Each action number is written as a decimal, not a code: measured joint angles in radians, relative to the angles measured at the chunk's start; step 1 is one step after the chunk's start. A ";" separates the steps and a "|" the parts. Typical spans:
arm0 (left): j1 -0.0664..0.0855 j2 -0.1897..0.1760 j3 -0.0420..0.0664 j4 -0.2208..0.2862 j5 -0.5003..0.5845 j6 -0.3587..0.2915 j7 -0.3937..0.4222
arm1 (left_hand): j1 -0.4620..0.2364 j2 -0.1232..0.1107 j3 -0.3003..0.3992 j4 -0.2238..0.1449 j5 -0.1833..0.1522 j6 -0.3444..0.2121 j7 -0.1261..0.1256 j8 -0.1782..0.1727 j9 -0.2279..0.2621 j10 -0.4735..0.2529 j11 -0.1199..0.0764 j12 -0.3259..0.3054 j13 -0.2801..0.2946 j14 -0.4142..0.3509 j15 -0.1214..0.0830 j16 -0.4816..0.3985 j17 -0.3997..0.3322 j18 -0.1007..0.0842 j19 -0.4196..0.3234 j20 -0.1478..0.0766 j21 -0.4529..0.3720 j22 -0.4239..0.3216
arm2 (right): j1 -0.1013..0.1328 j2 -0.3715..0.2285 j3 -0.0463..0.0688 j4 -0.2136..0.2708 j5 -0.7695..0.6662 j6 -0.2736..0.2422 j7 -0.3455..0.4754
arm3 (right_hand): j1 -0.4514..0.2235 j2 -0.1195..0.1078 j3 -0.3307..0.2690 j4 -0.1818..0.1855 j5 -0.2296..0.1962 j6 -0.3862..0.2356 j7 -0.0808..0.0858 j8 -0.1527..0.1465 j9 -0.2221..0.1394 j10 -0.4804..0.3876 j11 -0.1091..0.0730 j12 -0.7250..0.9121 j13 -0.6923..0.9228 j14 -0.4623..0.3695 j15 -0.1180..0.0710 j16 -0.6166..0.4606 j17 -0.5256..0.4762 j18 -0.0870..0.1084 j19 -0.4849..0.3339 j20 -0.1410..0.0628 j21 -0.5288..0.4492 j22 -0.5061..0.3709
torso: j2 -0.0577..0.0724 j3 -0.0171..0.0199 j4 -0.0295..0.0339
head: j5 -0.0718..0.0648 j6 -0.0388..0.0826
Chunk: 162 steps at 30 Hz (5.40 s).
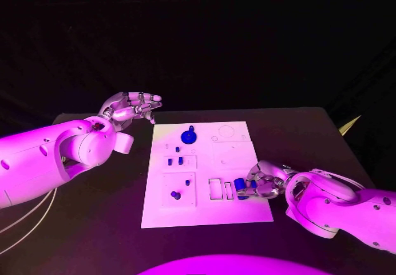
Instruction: Assemble the parts on the task board
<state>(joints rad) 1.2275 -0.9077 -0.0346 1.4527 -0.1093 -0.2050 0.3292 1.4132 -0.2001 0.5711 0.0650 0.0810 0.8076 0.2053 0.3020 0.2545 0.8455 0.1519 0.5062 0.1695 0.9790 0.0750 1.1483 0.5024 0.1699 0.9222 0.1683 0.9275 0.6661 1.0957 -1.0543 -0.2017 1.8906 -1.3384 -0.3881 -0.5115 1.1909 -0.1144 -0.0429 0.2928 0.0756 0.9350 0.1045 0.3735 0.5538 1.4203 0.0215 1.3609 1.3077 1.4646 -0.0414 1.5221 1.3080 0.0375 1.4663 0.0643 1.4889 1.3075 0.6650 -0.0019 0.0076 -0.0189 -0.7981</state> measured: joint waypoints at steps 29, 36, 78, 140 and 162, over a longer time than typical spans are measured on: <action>0.000 -0.005 0.000 0.002 0.000 0.009 -0.003 | 0.000 0.000 -0.003 0.003 0.000 0.000 0.000 0.000 0.000 0.000 0.000 0.000 0.000 -0.002 0.002 0.000 -0.001 0.000 0.003 0.003 0.000 0.000 | -0.023 0.035 0.002 -0.010 -0.052 -0.039 -0.047 | 0.098 0.067 -0.029 -0.010 0.103 0.022 -0.026 0.024 0.033 0.043 -0.014 0.061 0.000 0.004 -0.018 0.010 0.000 -0.015 -0.001 -0.015 0.024 0.000 | 0.000 -0.0003 -0.0006 | 0.016 0.001; 0.000 -0.006 0.000 0.002 0.000 0.009 -0.003 | 0.000 0.000 -0.003 0.003 0.000 0.000 0.000 0.000 -0.001 0.000 0.000 0.000 -0.001 -0.004 0.004 0.000 -0.001 0.000 0.007 0.000 0.000 -0.001 | -0.019 0.024 0.001 0.012 -0.039 -0.080 -0.047 | 0.128 0.073 0.004 -0.009 0.113 0.027 -0.023 0.020 0.027 0.048 -0.020 0.078 0.000 0.000 -0.022 0.014 0.000 -0.016 0.000 -0.022 0.038 0.001 | 0.000 0.0001 -0.0017 | 0.017 0.002; 0.000 -0.003 0.000 0.003 0.000 0.009 -0.003 | 0.000 0.000 -0.003 0.003 0.000 0.000 0.000 0.000 -0.001 0.000 0.000 0.000 -0.001 -0.004 0.004 0.000 -0.001 0.000 0.007 0.000 0.000 -0.001 | 0.032 0.139 0.003 0.007 0.220 -0.077 -0.067 | 0.026 0.092 0.037 -0.003 0.118 0.052 -0.001 0.021 0.028 0.044 -0.031 0.104 0.000 0.004 -0.032 0.029 0.000 -0.016 0.000 -0.029 0.066 0.000 | 0.000 -0.0010 0.0006 | 0.013 -0.005; 0.000 -0.012 0.000 0.007 0.000 0.010 -0.007 | 0.000 0.000 -0.003 0.003 0.000 -0.002 0.002 0.000 -0.002 0.000 0.000 0.000 -0.002 -0.004 0.004 0.000 0.000 0.000 0.007 0.000 0.000 -0.001 | 0.029 0.141 0.003 0.010 0.190 -0.053 -0.073 | -0.097 0.112 -0.138 -0.015 -0.023 0.110 -0.057 0.068 0.054 0.044 -0.039 0.099 0.000 0.004 -0.039 0.029 -0.001 -0.016 0.000 -0.036 0.070 0.001 | 0.001 0.0001 -0.0006 | 0.018 -0.003; 0.000 -0.014 0.000 0.007 0.000 0.010 -0.008 | 0.000 0.000 -0.003 0.003 0.000 -0.002 0.002 0.000 -0.002 0.000 0.000 0.000 -0.002 -0.004 0.004 0.000 0.000 0.000 0.007 0.000 0.000 -0.001 | 0.029 0.105 0.003 0.034 0.166 -0.026 -0.021 | 0.111 0.079 -0.056 -0.027 -0.008 0.103 -0.057 0.068 0.040 0.047 -0.042 0.099 0.000 0.004 -0.039 0.033 -0.001 -0.031 0.000 -0.036 0.078 0.000 | 0.001 0.0003 -0.0004 | 0.019 -0.003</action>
<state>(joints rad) 1.2274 -0.9216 -0.0347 1.4601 -0.1093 -0.1950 0.3213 1.4132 -0.2001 0.5684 0.0677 0.0810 0.8057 0.2072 0.3020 0.2521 0.8455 0.1518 0.5062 0.1673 0.9754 0.0787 1.1483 0.5020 0.1698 0.9291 0.1680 0.9275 0.6655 1.1249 -0.9496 -0.1989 1.9244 -1.1722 -0.4145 -0.5321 1.3022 -0.0354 -0.0986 0.2662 0.0680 1.0384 0.0474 0.4410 0.5935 1.4677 -0.0207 1.4599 1.3078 1.4683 -0.0808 1.5551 1.3073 0.0065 1.4662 0.0286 1.5670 1.3078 0.6659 -0.0016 0.0072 -0.0002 -0.8013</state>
